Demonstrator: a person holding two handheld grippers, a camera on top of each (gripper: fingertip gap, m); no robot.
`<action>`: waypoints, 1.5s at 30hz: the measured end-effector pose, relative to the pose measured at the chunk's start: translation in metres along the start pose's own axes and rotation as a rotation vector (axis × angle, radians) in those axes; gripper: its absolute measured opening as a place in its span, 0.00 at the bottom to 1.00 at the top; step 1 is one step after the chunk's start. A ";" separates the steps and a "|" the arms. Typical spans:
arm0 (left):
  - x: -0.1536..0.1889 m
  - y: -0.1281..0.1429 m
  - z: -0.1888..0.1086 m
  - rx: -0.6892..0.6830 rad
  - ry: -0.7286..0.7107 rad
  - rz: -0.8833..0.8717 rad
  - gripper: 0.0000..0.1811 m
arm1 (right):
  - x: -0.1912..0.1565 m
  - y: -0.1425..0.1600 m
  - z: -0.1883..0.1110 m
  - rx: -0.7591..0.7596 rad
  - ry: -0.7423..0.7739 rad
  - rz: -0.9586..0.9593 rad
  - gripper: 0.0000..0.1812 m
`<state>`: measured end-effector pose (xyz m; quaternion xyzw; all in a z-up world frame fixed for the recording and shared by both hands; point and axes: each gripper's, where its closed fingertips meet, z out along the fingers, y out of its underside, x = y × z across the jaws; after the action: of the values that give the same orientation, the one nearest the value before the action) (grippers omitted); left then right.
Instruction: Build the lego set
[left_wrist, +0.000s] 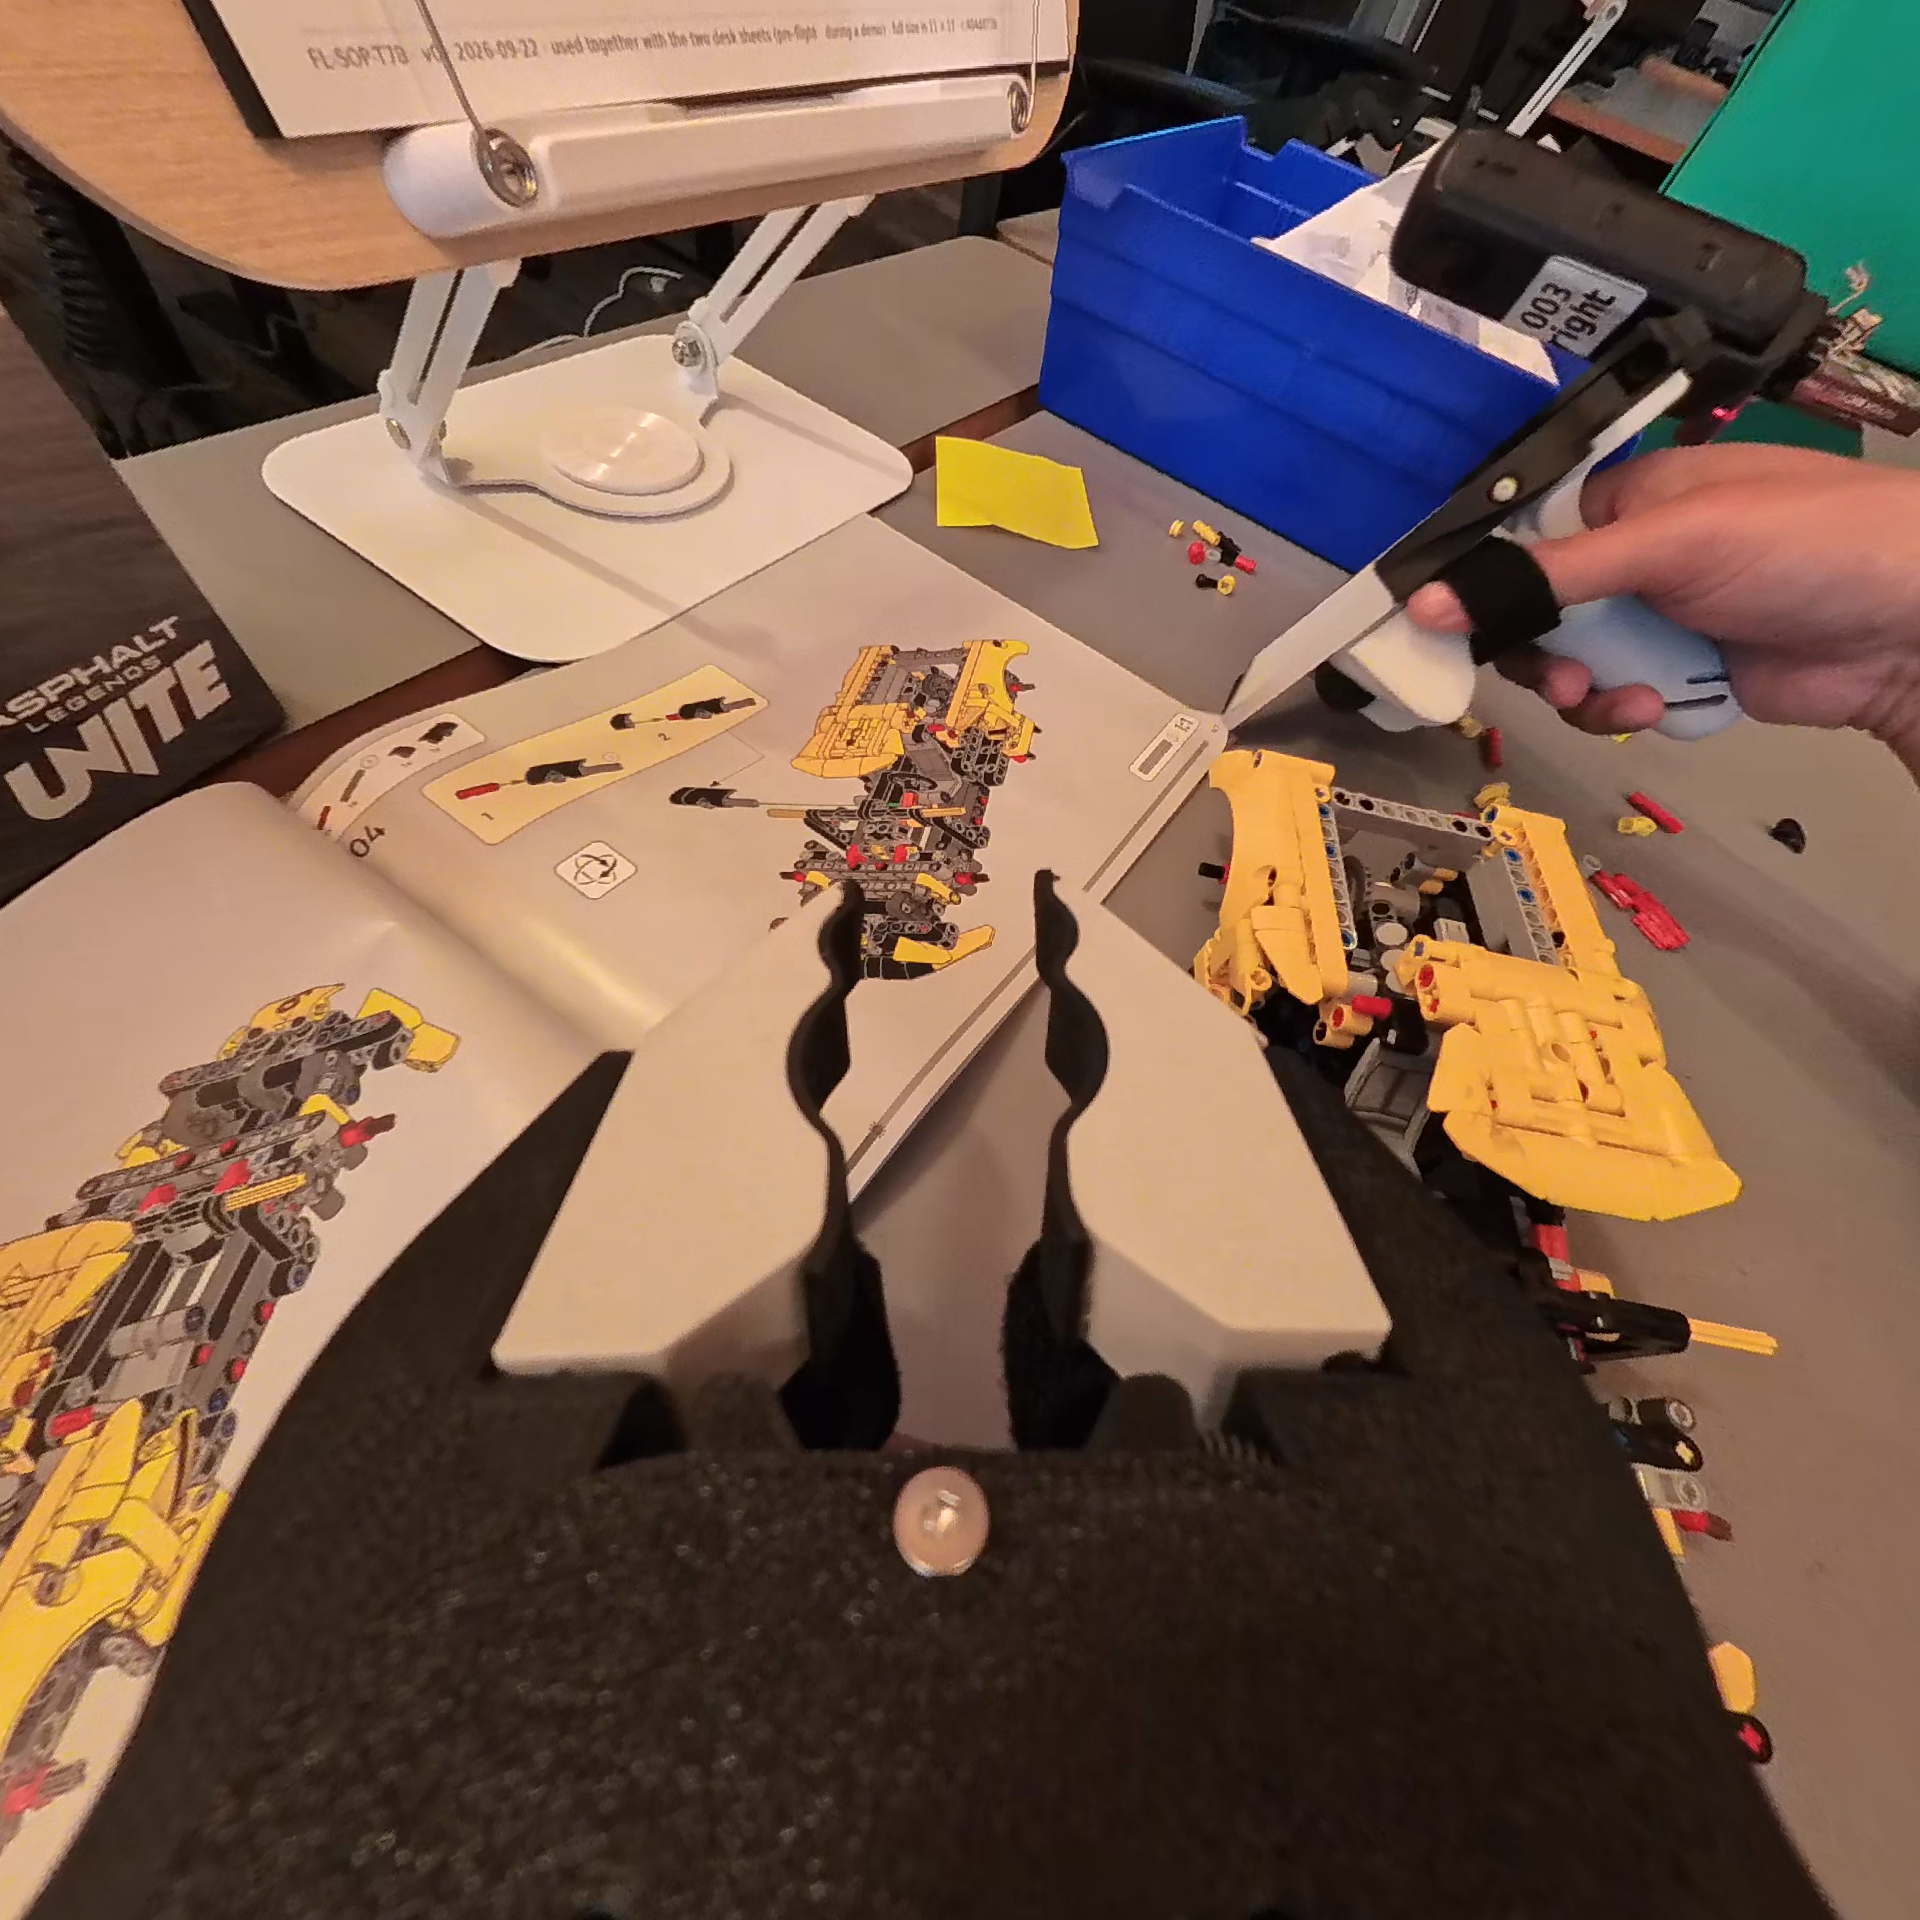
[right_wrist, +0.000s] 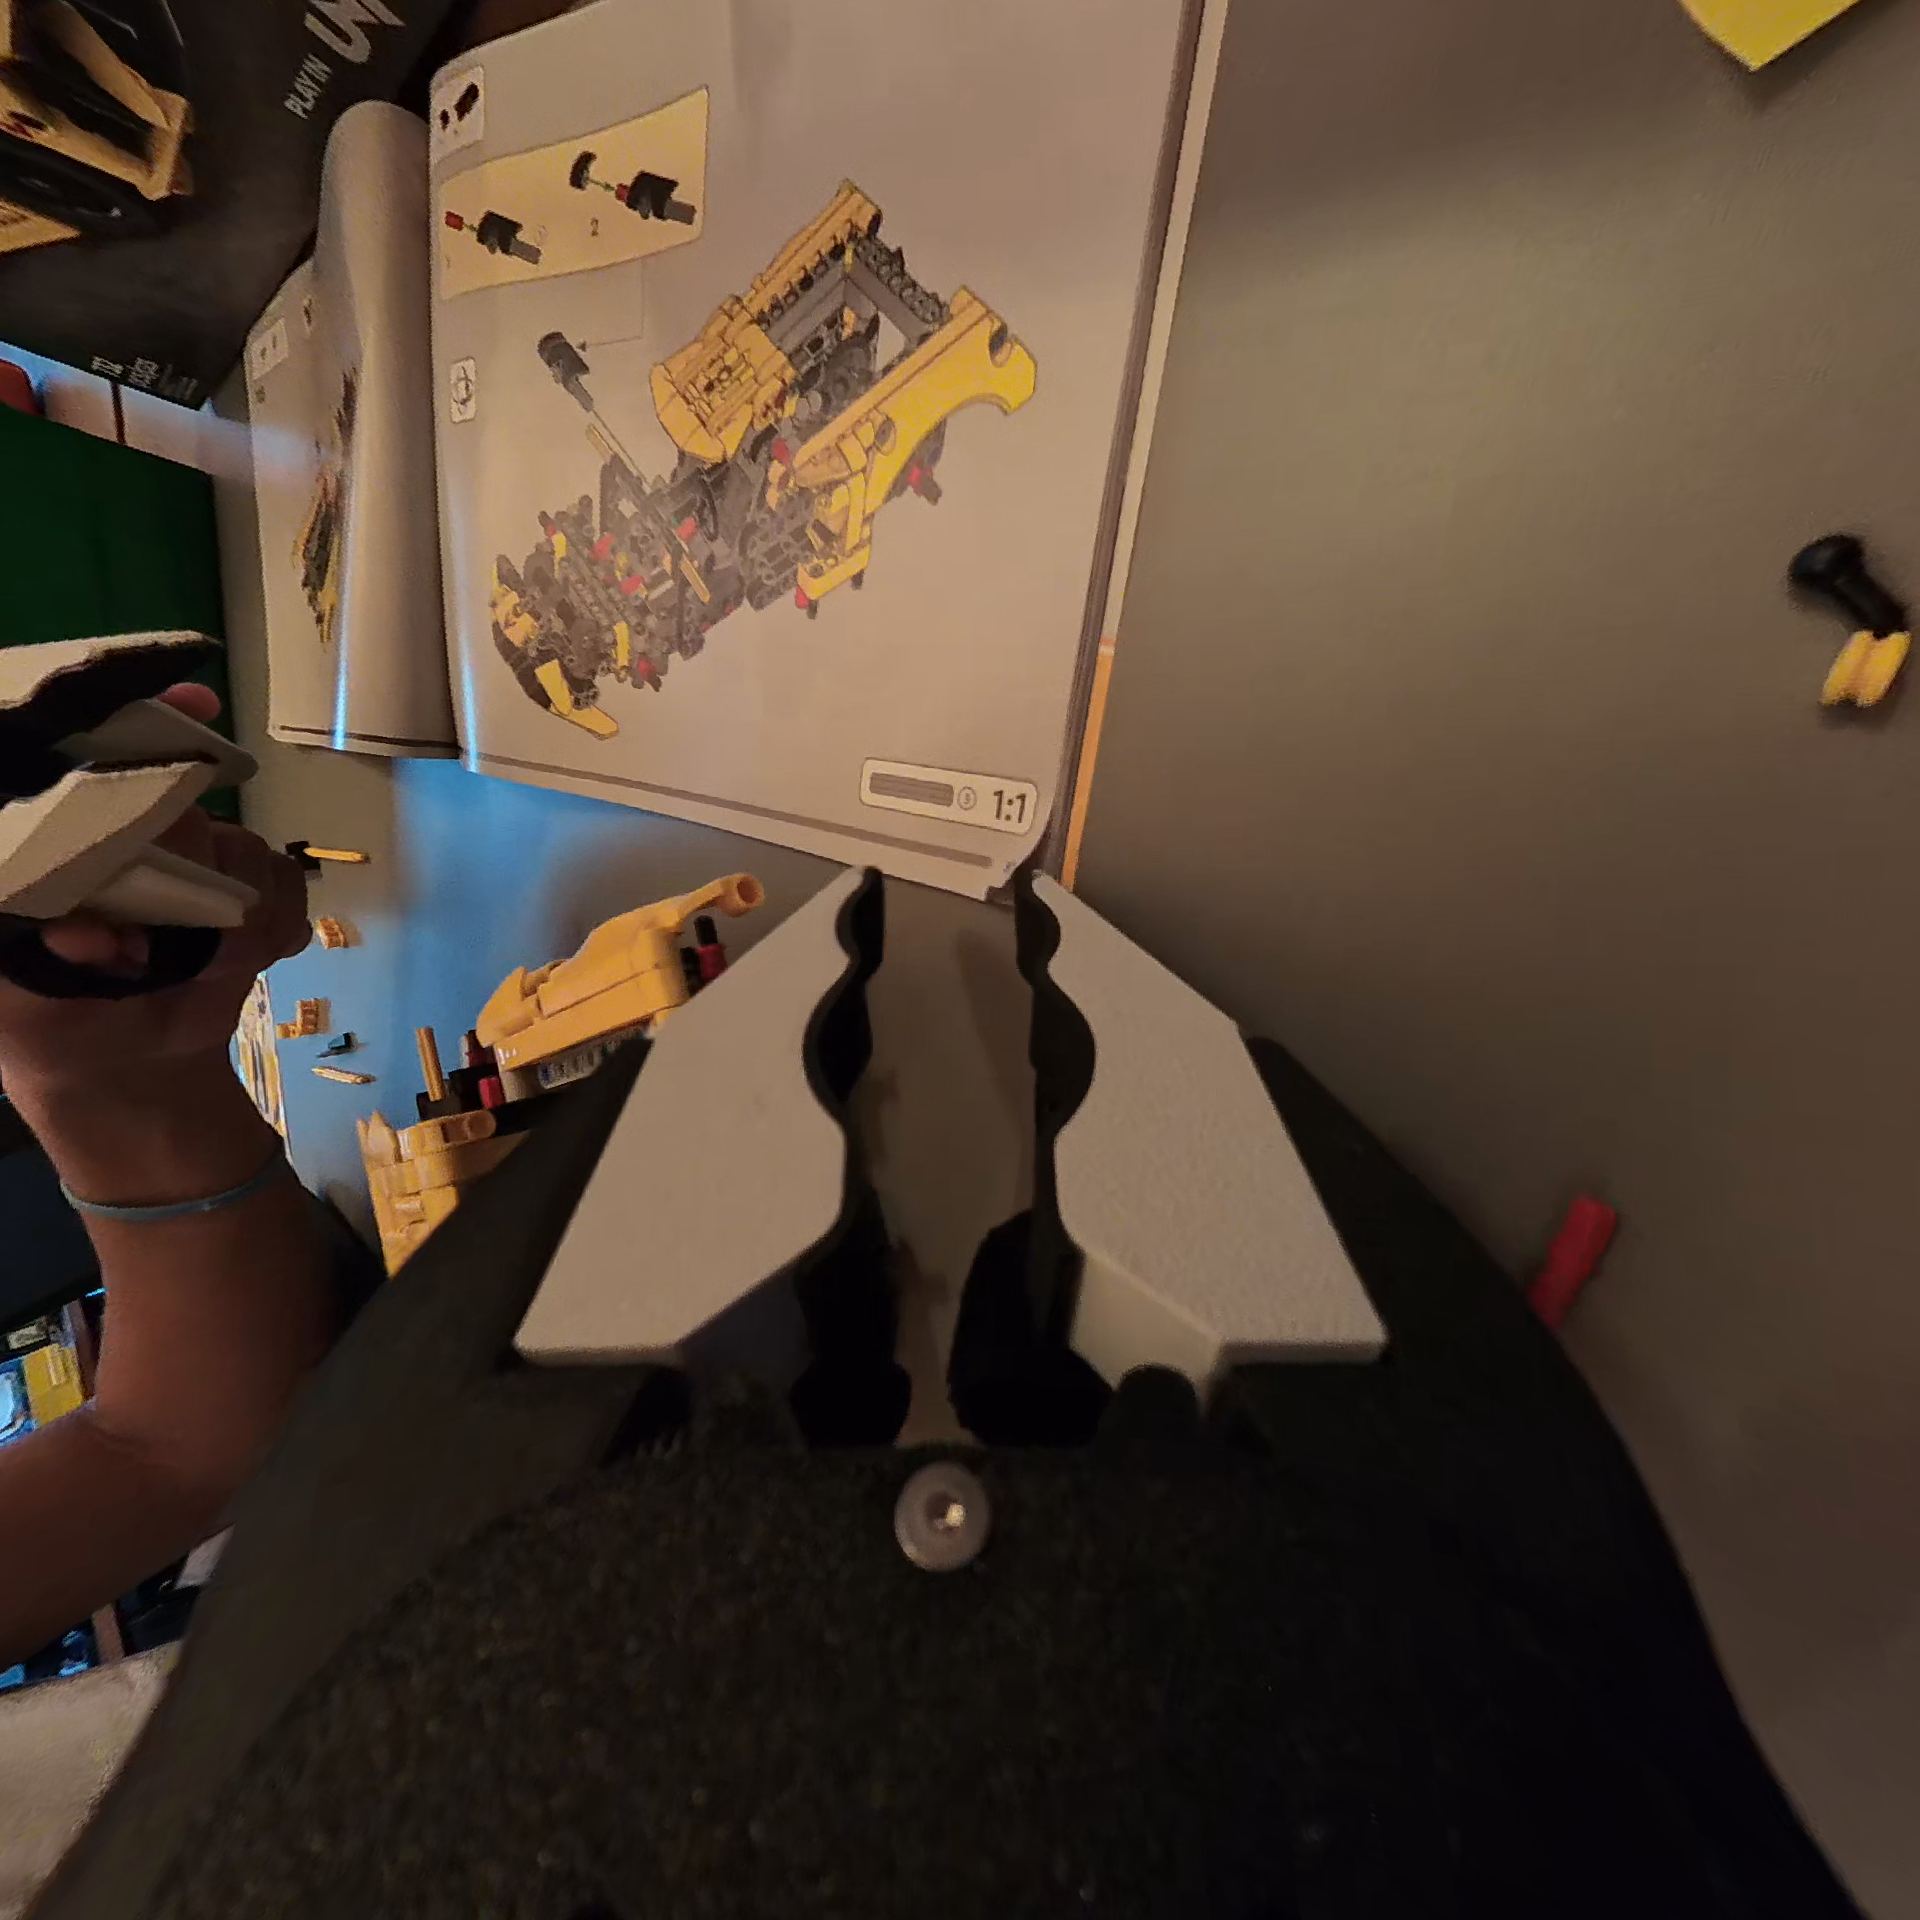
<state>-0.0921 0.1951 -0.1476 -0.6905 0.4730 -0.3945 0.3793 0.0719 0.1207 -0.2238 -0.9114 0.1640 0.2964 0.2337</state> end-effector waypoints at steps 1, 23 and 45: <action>0.000 0.000 0.000 0.000 0.000 0.000 0.18 | 0.000 0.000 0.001 -0.002 0.001 -0.003 0.11; 0.019 -0.017 0.010 0.066 -0.137 0.240 0.23 | -0.190 -0.027 0.007 -0.028 -0.299 -0.357 0.00; -0.124 0.039 -0.174 0.128 -0.724 -0.268 0.00 | -0.195 -0.053 0.061 -0.097 -0.177 -1.037 0.26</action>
<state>-0.2933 0.2766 -0.1358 -0.8156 0.1885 -0.2001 0.5090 -0.0836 0.2280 -0.1301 -0.8540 -0.3428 0.2251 0.3202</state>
